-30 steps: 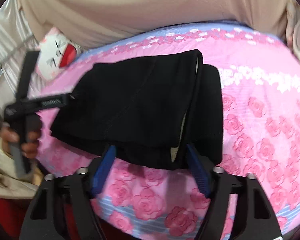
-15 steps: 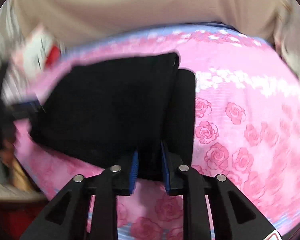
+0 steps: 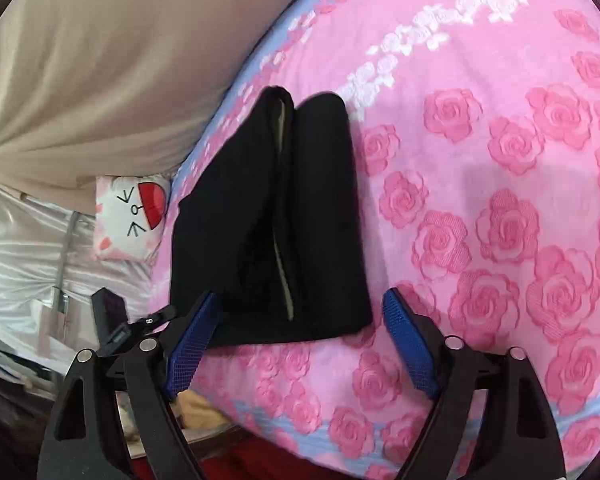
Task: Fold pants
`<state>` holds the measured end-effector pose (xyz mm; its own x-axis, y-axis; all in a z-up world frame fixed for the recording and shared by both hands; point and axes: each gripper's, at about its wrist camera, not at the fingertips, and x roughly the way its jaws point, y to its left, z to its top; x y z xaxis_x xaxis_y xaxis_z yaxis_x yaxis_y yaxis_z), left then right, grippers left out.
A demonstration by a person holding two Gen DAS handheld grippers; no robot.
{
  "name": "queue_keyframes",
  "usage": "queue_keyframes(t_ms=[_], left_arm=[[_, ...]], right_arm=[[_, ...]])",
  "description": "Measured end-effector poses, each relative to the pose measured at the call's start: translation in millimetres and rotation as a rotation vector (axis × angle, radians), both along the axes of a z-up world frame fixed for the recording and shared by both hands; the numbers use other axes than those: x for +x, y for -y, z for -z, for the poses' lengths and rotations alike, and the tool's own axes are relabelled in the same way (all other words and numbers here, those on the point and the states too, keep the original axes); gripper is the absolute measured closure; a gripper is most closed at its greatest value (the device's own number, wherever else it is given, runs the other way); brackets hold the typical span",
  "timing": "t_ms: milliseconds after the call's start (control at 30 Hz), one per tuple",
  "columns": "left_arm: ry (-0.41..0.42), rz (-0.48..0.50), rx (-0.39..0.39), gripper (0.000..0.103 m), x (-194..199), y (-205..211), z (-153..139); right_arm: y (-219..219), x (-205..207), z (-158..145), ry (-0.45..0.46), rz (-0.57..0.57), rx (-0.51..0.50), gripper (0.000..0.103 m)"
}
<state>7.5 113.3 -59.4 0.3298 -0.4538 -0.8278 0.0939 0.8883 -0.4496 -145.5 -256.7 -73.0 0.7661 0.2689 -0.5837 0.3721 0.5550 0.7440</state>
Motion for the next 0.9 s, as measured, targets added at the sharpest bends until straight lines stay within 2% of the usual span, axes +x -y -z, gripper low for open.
queue_keyframes(t_ms=[67, 167, 233, 367, 533, 667, 700, 733, 833, 900], left_arm=[[-0.017, 0.054, -0.044, 0.006, 5, 14, 2], [0.018, 0.09, 0.007, 0.005, 14, 37, 1], [0.039, 0.1, 0.027, 0.005, 18, 47, 1], [0.082, 0.082, 0.094, 0.005, 29, 60, 0], [0.113, 0.021, 0.115, 0.005, 34, 66, -1], [0.153, 0.005, 0.165, 0.005, 37, 77, -1], [0.153, 0.004, 0.17, 0.005, 39, 77, -1], [0.147, 0.001, 0.172, 0.005, 40, 78, -1], [0.138, 0.003, 0.171, 0.008, 43, 79, -2], [0.138, 0.003, 0.175, 0.008, 42, 80, -2]], right_arm=[[-8, 12, -4, 0.017, -0.041, 0.021, 0.016], [-17, 31, -6, -0.026, -0.055, -0.049, 0.016], [-20, 42, -3, -0.042, -0.058, -0.06, 0.016], [-20, 54, -1, -0.009, -0.051, -0.083, 0.016], [-21, 70, -4, 0.004, -0.051, -0.162, 0.016], [-21, 77, -3, 0.024, -0.041, -0.191, 0.016], [-21, 78, -3, 0.031, -0.028, -0.204, 0.022], [-21, 77, -2, 0.024, -0.014, -0.224, 0.034], [-19, 73, 0, 0.016, 0.017, -0.24, 0.044], [-16, 70, 2, 0.027, 0.023, -0.221, 0.046]])
